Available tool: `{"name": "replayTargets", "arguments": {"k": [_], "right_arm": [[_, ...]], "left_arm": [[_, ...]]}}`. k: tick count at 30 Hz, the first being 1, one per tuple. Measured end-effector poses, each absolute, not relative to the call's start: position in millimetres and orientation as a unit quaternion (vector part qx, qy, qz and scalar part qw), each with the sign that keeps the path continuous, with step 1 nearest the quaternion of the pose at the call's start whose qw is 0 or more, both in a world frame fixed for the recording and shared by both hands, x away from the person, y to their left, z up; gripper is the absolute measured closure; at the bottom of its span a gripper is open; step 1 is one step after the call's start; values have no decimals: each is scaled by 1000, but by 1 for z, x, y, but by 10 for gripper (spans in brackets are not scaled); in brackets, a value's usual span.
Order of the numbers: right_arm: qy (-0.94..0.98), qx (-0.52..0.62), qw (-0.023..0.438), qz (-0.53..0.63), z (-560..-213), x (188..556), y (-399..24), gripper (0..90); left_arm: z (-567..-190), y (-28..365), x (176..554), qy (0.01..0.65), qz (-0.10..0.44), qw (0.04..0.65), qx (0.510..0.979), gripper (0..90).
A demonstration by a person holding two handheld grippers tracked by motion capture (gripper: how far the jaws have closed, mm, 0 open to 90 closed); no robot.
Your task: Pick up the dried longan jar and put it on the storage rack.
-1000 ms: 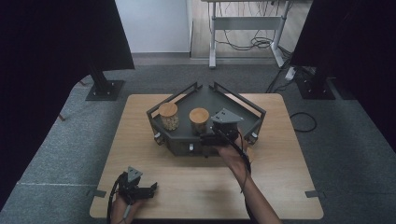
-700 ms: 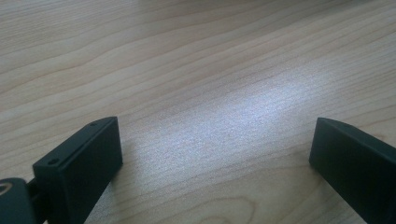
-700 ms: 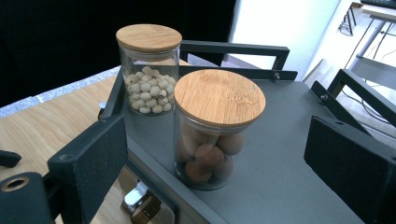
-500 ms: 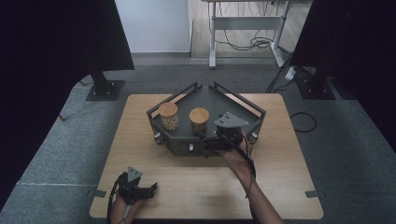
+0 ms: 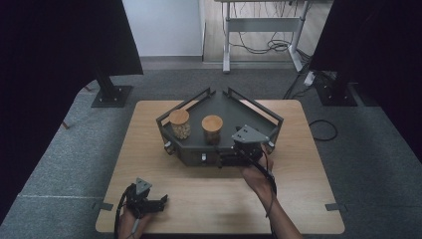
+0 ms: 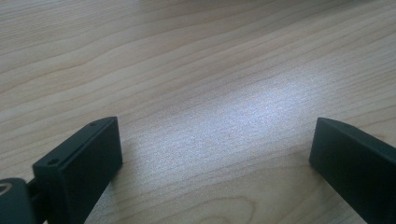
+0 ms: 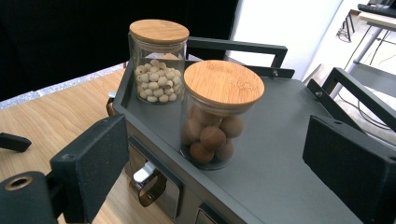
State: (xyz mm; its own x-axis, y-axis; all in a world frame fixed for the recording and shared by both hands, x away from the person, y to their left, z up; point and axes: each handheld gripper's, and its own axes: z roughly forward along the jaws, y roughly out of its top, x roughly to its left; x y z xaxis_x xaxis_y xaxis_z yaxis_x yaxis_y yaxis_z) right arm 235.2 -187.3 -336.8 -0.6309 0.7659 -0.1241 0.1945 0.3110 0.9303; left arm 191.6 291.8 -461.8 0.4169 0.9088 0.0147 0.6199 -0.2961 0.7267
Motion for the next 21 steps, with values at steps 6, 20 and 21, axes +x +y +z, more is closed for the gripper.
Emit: {"name": "replayTargets", "arguments": {"k": [6, 20, 21], "right_arm": [[754, 320, 288, 497, -339, 229, -193, 64], [749, 329, 294, 494, -346, 218, -205, 64], [749, 329, 295, 494, -346, 218, -206, 64]], "left_arm": [[-462, 292, 191, 494, 220, 330, 774, 22], [-462, 291, 191, 496, 220, 328, 773, 19], [-462, 291, 191, 496, 220, 328, 773, 19]]}}
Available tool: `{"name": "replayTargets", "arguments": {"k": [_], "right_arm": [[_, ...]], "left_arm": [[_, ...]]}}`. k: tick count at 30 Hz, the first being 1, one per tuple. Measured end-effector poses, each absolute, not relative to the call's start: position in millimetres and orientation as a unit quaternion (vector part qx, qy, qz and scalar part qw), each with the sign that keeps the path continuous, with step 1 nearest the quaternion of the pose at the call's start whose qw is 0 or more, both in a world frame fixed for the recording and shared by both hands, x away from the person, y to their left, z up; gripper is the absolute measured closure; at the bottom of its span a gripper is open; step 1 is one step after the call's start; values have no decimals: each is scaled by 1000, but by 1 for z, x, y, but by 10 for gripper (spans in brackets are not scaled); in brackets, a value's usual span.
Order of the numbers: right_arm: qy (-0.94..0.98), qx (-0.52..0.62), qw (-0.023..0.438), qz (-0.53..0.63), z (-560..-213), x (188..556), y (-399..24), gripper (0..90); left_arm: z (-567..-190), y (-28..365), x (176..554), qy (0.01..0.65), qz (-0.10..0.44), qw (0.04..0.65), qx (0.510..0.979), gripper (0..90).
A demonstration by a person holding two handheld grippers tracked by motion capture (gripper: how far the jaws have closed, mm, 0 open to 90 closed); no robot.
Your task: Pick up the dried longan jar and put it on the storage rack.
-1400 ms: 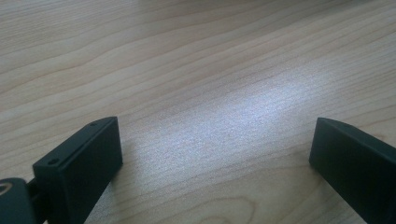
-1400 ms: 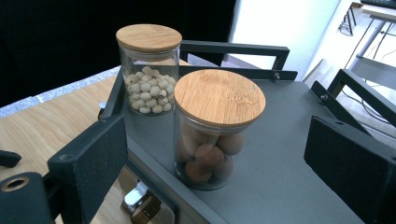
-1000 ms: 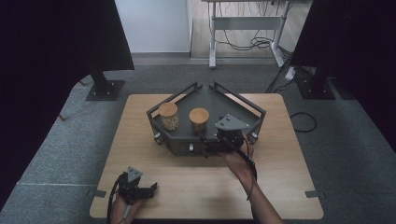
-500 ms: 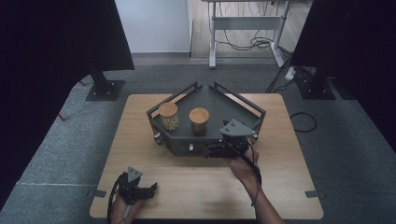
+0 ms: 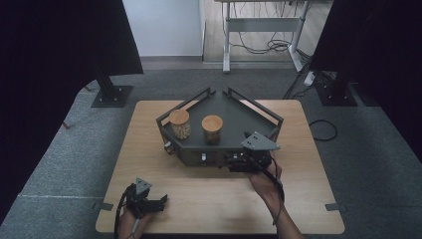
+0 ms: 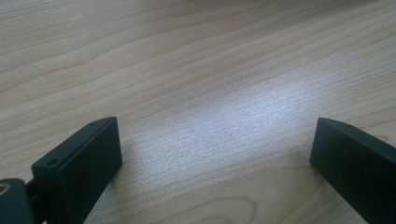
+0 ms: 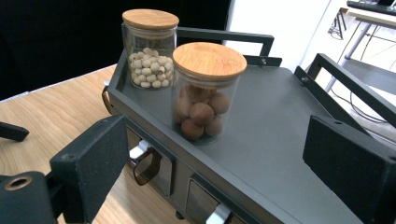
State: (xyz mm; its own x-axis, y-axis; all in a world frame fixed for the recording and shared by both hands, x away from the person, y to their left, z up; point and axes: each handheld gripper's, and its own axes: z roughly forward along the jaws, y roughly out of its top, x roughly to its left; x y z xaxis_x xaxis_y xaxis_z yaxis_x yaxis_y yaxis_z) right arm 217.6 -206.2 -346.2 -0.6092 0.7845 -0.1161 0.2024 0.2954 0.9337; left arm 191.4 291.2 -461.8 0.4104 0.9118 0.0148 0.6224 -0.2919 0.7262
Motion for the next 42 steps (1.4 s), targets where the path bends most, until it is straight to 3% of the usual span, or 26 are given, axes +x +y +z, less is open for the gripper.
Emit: {"name": "replayTargets", "arguments": {"k": [42], "right_arm": [[738, 348, 325, 479, -371, 181, -238, 64]], "left_arm": [[-462, 291, 191, 496, 220, 329, 773, 20]]}}
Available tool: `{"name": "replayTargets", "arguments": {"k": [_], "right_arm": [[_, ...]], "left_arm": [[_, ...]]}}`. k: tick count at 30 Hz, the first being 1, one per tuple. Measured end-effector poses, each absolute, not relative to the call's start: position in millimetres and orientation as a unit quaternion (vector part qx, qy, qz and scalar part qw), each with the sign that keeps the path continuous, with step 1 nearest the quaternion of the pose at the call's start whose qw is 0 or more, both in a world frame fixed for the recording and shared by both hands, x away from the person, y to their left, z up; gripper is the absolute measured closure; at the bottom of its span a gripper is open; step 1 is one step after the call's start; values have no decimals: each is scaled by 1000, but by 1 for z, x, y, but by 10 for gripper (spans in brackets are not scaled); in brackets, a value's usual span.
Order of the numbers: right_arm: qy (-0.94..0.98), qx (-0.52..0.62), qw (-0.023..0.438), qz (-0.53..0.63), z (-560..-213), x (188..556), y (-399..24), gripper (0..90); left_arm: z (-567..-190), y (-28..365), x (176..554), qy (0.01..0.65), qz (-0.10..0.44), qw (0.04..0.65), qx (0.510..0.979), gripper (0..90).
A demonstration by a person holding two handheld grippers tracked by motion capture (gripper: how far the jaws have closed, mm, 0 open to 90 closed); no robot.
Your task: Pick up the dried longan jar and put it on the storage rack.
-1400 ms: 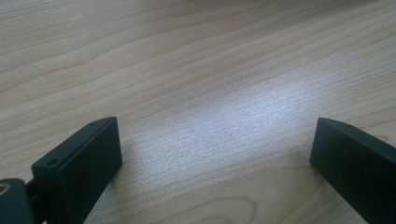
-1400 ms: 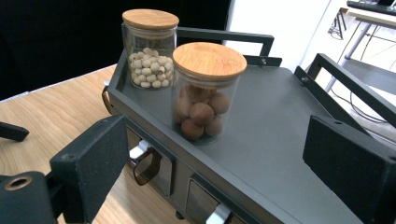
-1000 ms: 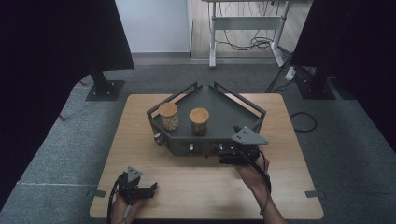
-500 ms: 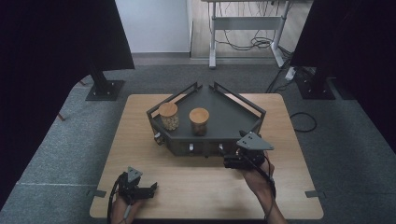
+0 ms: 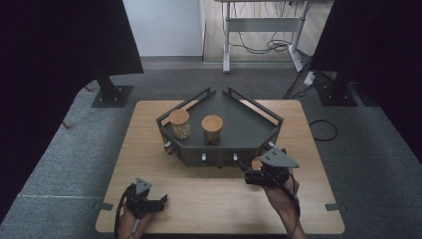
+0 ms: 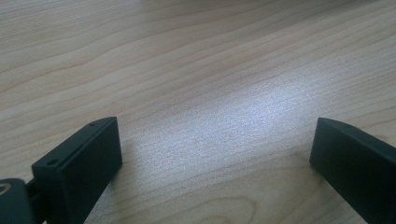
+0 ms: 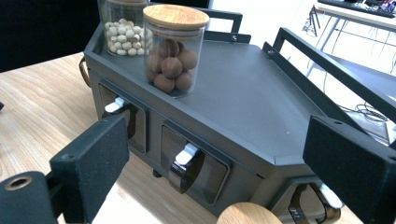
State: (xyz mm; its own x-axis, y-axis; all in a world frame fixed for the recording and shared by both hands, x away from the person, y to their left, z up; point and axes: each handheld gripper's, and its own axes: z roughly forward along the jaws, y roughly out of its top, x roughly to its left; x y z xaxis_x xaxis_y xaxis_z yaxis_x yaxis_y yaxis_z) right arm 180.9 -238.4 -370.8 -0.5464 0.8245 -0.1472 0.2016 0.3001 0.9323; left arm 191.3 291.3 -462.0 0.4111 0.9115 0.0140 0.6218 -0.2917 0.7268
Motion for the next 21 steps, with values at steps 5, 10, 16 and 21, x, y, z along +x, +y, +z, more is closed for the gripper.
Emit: {"name": "replayTargets", "arguments": {"k": [5, 10, 16, 21], "right_arm": [[735, 353, 328, 477, -375, 177, -242, 64], [730, 362, 330, 477, -380, 174, -248, 64], [727, 369, 330, 476, -385, 170, -252, 64], [724, 373, 330, 477, -387, 166, -256, 64]], "left_arm": [[-462, 291, 191, 496, 220, 329, 773, 20], [-462, 291, 191, 496, 220, 329, 773, 19], [-462, 291, 191, 496, 220, 329, 773, 20], [-462, 291, 191, 495, 220, 328, 774, 20]]}}
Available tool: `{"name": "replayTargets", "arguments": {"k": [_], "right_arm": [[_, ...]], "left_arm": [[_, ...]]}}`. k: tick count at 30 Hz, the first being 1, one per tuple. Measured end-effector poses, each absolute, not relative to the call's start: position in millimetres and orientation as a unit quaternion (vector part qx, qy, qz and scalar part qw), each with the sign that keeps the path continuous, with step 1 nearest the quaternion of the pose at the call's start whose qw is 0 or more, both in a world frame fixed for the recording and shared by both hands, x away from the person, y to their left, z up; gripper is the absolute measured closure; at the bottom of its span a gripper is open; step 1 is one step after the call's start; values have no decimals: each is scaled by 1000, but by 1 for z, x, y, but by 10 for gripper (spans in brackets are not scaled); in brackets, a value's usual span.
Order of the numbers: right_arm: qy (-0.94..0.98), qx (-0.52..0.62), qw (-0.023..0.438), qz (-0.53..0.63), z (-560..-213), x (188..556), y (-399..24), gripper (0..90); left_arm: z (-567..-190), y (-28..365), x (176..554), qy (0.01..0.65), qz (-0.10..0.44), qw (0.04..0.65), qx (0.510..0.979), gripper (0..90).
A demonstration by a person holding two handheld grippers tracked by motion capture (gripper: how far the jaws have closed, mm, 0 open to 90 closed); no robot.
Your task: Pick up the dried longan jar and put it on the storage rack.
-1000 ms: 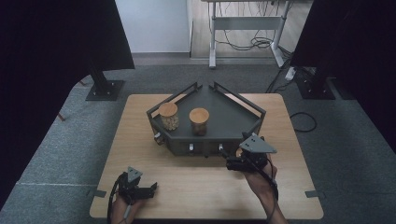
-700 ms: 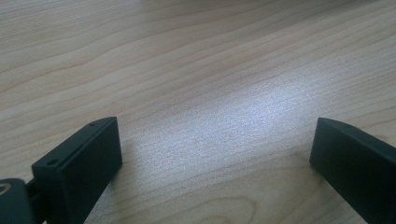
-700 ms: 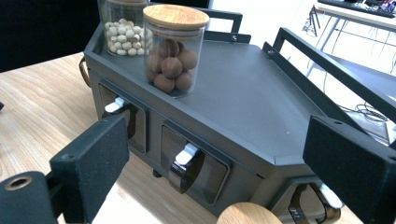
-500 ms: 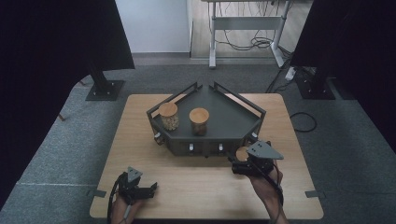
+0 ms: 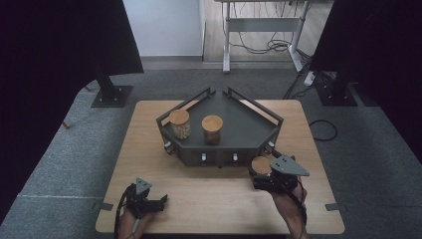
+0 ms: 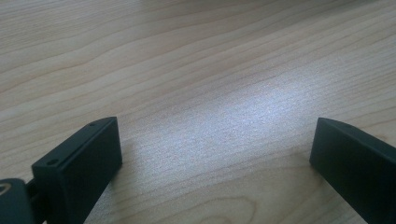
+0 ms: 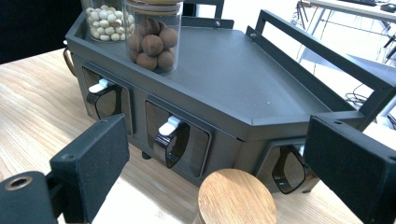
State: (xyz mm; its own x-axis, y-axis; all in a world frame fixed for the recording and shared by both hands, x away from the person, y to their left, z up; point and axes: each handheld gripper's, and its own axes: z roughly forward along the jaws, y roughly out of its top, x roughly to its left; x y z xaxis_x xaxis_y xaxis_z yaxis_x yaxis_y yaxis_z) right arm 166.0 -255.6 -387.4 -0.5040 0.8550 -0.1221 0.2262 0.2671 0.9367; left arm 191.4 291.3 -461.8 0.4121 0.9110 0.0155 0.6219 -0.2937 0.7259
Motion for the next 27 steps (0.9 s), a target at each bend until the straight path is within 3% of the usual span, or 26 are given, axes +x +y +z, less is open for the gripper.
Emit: {"name": "replayTargets", "arguments": {"k": [27], "right_arm": [[717, 404, 328, 465, -412, 153, -272, 67]], "left_arm": [[-462, 291, 191, 495, 220, 328, 774, 20]]}}
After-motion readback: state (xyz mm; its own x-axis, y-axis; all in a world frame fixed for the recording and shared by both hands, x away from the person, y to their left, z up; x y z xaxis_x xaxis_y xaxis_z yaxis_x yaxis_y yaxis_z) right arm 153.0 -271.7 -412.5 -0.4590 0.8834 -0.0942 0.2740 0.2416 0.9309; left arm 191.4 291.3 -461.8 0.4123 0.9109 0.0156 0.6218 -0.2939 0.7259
